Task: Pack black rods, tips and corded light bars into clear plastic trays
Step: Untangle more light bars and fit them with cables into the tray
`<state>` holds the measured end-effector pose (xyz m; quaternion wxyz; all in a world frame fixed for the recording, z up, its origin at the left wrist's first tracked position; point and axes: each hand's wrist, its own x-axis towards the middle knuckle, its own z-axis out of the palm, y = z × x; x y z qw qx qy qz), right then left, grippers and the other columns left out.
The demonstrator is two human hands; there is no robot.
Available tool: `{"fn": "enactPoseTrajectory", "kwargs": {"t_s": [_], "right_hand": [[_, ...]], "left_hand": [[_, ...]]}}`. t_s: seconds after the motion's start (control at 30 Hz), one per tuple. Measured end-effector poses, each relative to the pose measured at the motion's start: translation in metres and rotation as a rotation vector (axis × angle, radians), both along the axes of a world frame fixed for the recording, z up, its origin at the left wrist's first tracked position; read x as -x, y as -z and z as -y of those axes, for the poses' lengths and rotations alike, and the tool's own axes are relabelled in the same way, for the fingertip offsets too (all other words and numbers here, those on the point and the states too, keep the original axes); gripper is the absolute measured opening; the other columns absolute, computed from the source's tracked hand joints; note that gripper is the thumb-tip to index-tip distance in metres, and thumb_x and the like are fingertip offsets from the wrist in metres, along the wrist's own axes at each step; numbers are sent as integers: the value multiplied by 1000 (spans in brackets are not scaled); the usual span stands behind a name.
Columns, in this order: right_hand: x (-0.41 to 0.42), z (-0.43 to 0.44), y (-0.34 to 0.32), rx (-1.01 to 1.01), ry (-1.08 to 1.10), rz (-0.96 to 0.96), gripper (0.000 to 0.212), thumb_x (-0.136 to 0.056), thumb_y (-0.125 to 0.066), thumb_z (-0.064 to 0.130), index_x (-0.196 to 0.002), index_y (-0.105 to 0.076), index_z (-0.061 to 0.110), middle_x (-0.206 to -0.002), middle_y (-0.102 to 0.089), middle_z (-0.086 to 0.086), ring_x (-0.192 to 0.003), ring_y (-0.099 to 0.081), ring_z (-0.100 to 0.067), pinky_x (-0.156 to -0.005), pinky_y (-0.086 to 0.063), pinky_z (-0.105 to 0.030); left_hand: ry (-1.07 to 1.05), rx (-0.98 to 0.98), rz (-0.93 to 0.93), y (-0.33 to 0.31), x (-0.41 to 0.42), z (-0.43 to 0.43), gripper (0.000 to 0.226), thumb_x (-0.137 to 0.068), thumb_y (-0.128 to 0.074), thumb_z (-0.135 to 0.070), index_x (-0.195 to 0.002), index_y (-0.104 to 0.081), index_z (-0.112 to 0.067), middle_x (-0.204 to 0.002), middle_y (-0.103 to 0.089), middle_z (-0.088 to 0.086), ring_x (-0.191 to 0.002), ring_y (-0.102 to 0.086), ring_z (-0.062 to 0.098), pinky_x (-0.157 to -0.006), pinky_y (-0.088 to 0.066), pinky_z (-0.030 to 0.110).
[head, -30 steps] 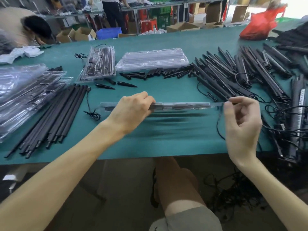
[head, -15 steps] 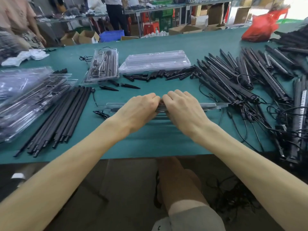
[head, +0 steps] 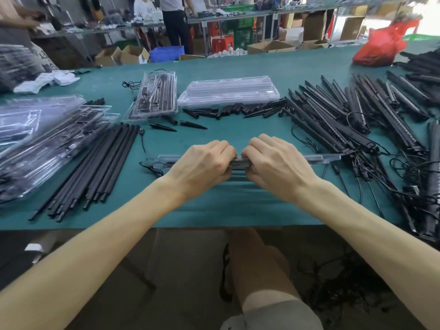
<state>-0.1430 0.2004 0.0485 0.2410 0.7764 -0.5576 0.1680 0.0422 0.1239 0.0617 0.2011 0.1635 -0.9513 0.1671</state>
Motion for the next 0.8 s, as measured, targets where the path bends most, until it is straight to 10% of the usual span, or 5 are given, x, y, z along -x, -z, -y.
{"fn": "enactPoseTrajectory", "kwargs": {"t_s": [0.8], "right_hand": [[-6, 9, -32, -10, 20, -45, 5, -90, -54, 10, -92, -59, 9, -83, -61, -8, -73, -56, -30, -68, -40, -38]], "left_hand": [[112, -112, 45, -37, -3, 28, 19, -87, -68, -18, -92, -57, -2, -82, -62, 10, -64, -58, 35, -53, -47, 44]]}}
